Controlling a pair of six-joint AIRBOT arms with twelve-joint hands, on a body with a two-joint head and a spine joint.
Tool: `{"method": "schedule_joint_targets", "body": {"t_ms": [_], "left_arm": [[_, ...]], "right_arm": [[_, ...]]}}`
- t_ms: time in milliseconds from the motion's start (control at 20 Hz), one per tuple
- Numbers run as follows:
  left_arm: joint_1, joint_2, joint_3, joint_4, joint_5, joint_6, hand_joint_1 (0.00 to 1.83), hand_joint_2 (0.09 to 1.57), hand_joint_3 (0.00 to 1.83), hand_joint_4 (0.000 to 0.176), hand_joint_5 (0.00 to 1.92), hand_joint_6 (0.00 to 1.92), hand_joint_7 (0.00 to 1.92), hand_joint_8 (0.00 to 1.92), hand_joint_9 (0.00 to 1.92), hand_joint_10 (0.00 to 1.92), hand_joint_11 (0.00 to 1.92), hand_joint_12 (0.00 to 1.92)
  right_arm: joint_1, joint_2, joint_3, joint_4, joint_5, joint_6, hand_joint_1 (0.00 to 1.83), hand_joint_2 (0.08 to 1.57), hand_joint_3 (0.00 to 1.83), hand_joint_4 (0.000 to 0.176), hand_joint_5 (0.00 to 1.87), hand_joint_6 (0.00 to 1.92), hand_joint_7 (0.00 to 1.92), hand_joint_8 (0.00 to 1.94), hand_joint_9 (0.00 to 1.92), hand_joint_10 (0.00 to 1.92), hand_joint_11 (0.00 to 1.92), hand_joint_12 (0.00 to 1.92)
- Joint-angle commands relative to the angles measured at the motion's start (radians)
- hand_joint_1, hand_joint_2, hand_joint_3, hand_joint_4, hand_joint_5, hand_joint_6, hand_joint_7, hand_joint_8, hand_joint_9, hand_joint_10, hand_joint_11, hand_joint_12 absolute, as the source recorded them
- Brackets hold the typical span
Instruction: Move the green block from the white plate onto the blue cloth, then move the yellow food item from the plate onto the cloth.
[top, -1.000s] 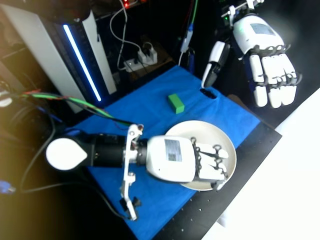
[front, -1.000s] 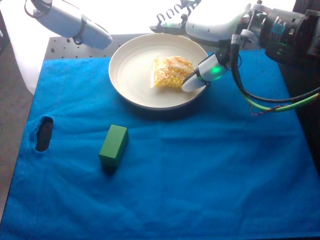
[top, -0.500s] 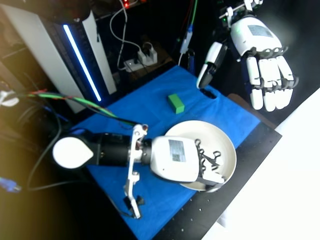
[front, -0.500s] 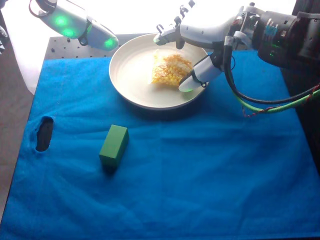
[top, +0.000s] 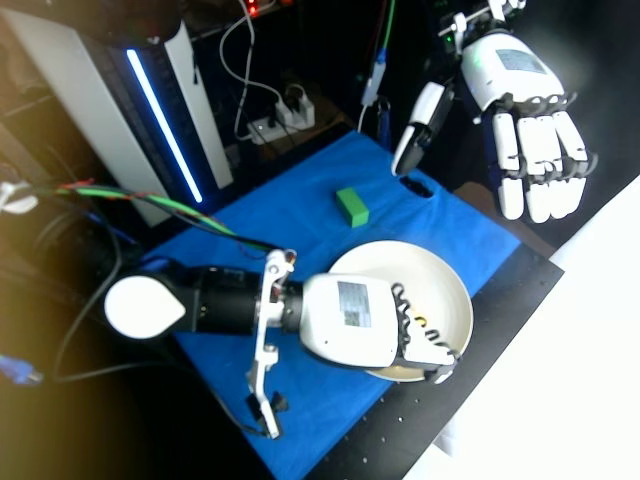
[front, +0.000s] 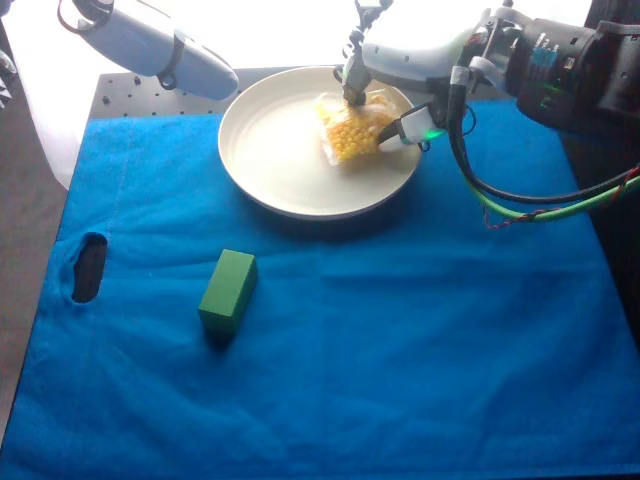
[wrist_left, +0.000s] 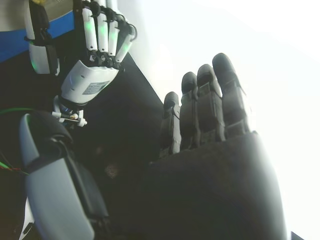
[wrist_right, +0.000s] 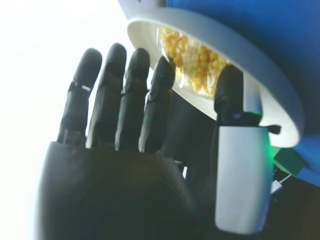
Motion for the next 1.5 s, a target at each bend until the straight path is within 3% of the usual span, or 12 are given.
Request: {"method": "schedule_joint_targets", "body": {"t_ms": [0, 400, 500, 600, 700, 1050, 1100, 1200, 1250, 1350, 1400, 1450], "left_arm": [[-0.011, -0.006, 0.000, -0.021, -0.111, 0.000, 0.70, 0.78, 0.00, 0.107, 0.15, 0.00, 0.22, 0.00, 0.21, 0.00, 0.00, 0.58], [0.012, -0.005, 0.008, -0.042, -0.107, 0.000, 0.70, 0.81, 0.01, 0.088, 0.15, 0.00, 0.25, 0.01, 0.22, 0.00, 0.02, 0.57], [0.013, -0.005, 0.012, -0.045, -0.100, 0.000, 0.69, 0.81, 0.00, 0.095, 0.15, 0.00, 0.25, 0.01, 0.22, 0.00, 0.00, 0.57], [0.019, -0.005, 0.016, -0.052, -0.098, 0.000, 0.71, 0.81, 0.00, 0.094, 0.15, 0.00, 0.25, 0.00, 0.21, 0.00, 0.00, 0.54], [0.027, -0.002, 0.019, -0.063, -0.096, 0.000, 0.74, 0.81, 0.00, 0.083, 0.15, 0.00, 0.24, 0.00, 0.20, 0.00, 0.00, 0.51], [0.054, 0.017, 0.024, -0.099, -0.089, 0.001, 0.76, 0.86, 0.01, 0.098, 0.16, 0.00, 0.26, 0.01, 0.20, 0.01, 0.00, 0.44], [0.056, 0.019, 0.024, -0.101, -0.088, 0.001, 0.76, 0.85, 0.00, 0.104, 0.15, 0.00, 0.25, 0.00, 0.20, 0.00, 0.01, 0.39], [0.056, 0.022, 0.024, -0.102, -0.086, 0.001, 0.75, 0.84, 0.00, 0.117, 0.16, 0.00, 0.25, 0.00, 0.21, 0.00, 0.02, 0.39], [0.057, 0.023, 0.024, -0.102, -0.085, 0.001, 0.75, 0.83, 0.00, 0.149, 0.16, 0.00, 0.25, 0.00, 0.20, 0.00, 0.00, 0.38], [0.058, 0.024, 0.024, -0.106, -0.085, 0.001, 0.74, 0.82, 0.00, 0.162, 0.17, 0.01, 0.26, 0.00, 0.20, 0.00, 0.00, 0.37], [0.060, 0.026, 0.023, -0.107, -0.085, 0.001, 0.77, 0.80, 0.00, 0.174, 0.17, 0.00, 0.25, 0.00, 0.17, 0.00, 0.00, 0.31], [0.063, 0.027, 0.023, -0.109, -0.085, 0.001, 0.77, 0.80, 0.00, 0.176, 0.18, 0.00, 0.26, 0.00, 0.17, 0.00, 0.00, 0.30]], "right_arm": [[0.014, -0.003, 0.006, 0.034, 0.067, -0.004, 1.25, 1.08, 0.01, 0.000, 1.16, 0.77, 0.94, 0.91, 0.94, 0.05, 0.34, 1.29], [0.035, 0.002, -0.007, 0.116, 0.170, -0.004, 1.25, 1.08, 0.00, 0.000, 1.18, 0.54, 0.97, 1.10, 1.01, 0.09, 0.23, 1.66], [0.048, 0.033, -0.040, 0.133, 0.211, -0.004, 1.26, 1.08, 0.00, 0.000, 1.25, 0.36, 0.96, 1.16, 0.76, 0.73, 0.24, 1.78], [0.050, 0.061, -0.069, 0.151, 0.249, -0.004, 1.25, 1.09, 0.00, 0.000, 1.17, 0.73, 0.89, 1.06, 0.68, 0.42, 0.10, 1.54], [0.050, 0.095, -0.109, 0.162, 0.290, -0.004, 1.25, 1.10, 0.00, 0.000, 1.17, 0.65, 0.88, 1.16, 0.82, 0.36, 0.19, 1.59], [0.049, 0.229, -0.273, 0.147, 0.414, -0.004, 1.24, 1.08, 0.00, 0.022, 1.06, 0.89, 1.04, 0.86, 1.12, 0.09, 0.78, 0.90], [0.049, 0.245, -0.293, 0.132, 0.424, -0.004, 1.19, 1.05, 0.00, 0.000, 1.14, 0.70, 0.96, 0.14, 0.81, 0.00, 0.13, 1.30], [0.049, 0.283, -0.339, 0.096, 0.435, -0.004, 1.19, 1.04, 0.00, 0.000, 1.15, 0.69, 1.01, 0.11, 0.87, 0.05, 0.15, 1.57], [0.049, 0.303, -0.361, 0.085, 0.445, -0.004, 1.21, 0.99, 0.00, 0.000, 1.31, 0.37, 0.89, 1.05, 0.71, 1.43, 0.43, 1.91], [0.049, 0.336, -0.401, 0.077, 0.464, -0.004, 1.25, 1.05, 0.00, 0.000, 1.27, 0.40, 0.98, 1.06, 0.67, 1.21, 0.38, 1.76], [0.049, 0.350, -0.417, 0.070, 0.469, -0.004, 1.20, 1.05, 0.00, 0.000, 1.14, 0.71, 0.83, 0.42, 0.56, 0.56, 0.13, 1.47], [0.049, 0.361, -0.432, 0.060, 0.475, -0.004, 1.19, 1.06, 0.00, 0.000, 1.11, 0.76, 0.94, 0.18, 0.68, 0.38, 0.21, 1.34]]}}
